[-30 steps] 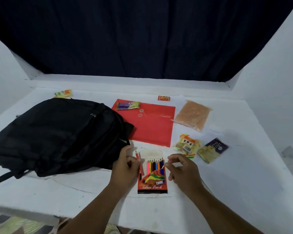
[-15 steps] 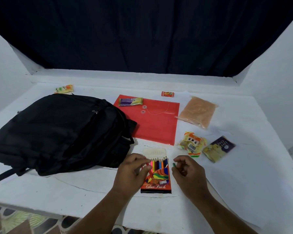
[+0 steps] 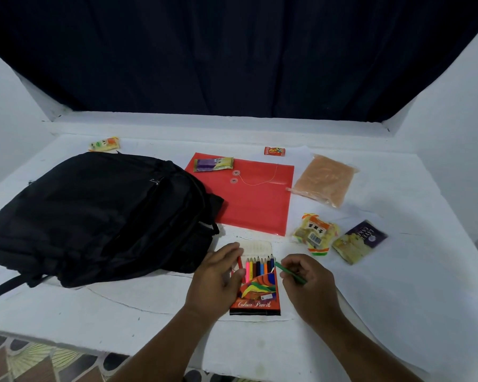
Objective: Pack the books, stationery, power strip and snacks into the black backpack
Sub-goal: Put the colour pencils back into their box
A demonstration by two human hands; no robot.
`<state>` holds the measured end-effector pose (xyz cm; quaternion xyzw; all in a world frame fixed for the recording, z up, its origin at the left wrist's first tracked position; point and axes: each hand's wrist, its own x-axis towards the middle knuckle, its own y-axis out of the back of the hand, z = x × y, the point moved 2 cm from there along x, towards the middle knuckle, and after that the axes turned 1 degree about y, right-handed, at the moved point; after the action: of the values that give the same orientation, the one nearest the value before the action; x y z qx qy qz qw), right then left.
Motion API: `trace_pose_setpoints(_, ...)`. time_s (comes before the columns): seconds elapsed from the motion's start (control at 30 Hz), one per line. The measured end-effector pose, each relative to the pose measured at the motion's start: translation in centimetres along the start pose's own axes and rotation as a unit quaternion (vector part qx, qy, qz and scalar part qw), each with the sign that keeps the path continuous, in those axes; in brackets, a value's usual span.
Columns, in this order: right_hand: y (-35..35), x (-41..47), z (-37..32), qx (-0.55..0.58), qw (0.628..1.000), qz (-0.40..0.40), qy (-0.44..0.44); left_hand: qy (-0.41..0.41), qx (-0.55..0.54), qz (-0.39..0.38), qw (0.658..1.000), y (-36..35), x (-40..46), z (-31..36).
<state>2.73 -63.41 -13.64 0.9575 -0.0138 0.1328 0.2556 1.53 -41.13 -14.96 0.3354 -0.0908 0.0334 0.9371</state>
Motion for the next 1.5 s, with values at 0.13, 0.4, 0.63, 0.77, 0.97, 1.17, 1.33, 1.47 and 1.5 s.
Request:
trace_pose_setpoints(0.13,0.1,0.0,-0.2,0.008,1.000,0.015,-0.004,0.002,-0.006,0.034,0.999,0.0,0.1,0.1)
trace_pose_setpoints(0.4,0.2,0.0,-0.9,0.040,0.999,0.022,-0.026,-0.003,-0.016,0.006,1.000,0.3,-0.2,0.4)
trace_pose_setpoints(0.63,0.6,0.1,-1.2,0.042,0.999,0.012,-0.027,-0.003,-0.051,0.018,0.999,0.2,-0.2,0.4)
trace_pose_setpoints(0.77,0.5,0.0,-1.1,0.045,0.998,0.001,-0.031,-0.016,-0.035,0.027,0.999,0.4,-0.2,0.7)
trace_pose_setpoints(0.97,0.4,-0.2,-1.0,0.036,0.999,0.020,0.019,0.002,-0.097,0.076,0.992,0.6,-0.1,1.3)
trace_pose_setpoints(1.17,-0.8,0.9,-2.7,0.053,0.998,-0.010,-0.018,0.053,-0.143,0.092,0.984,0.7,-0.3,1.0)
trace_pose_setpoints(1.33,-3.1,3.2,-4.4,0.070,0.994,-0.072,-0.032,0.064,-0.125,0.111,0.984,0.8,0.0,1.2)
trace_pose_setpoints(1.47,-4.3,4.6,-4.8,0.034,0.994,-0.097,-0.045,0.071,-0.140,0.104,0.982,1.1,0.0,1.6)
trace_pose_setpoints(1.5,-4.5,4.8,-4.8,0.021,0.994,-0.097,-0.038,0.073,-0.139,0.104,0.982,1.2,0.0,1.7)
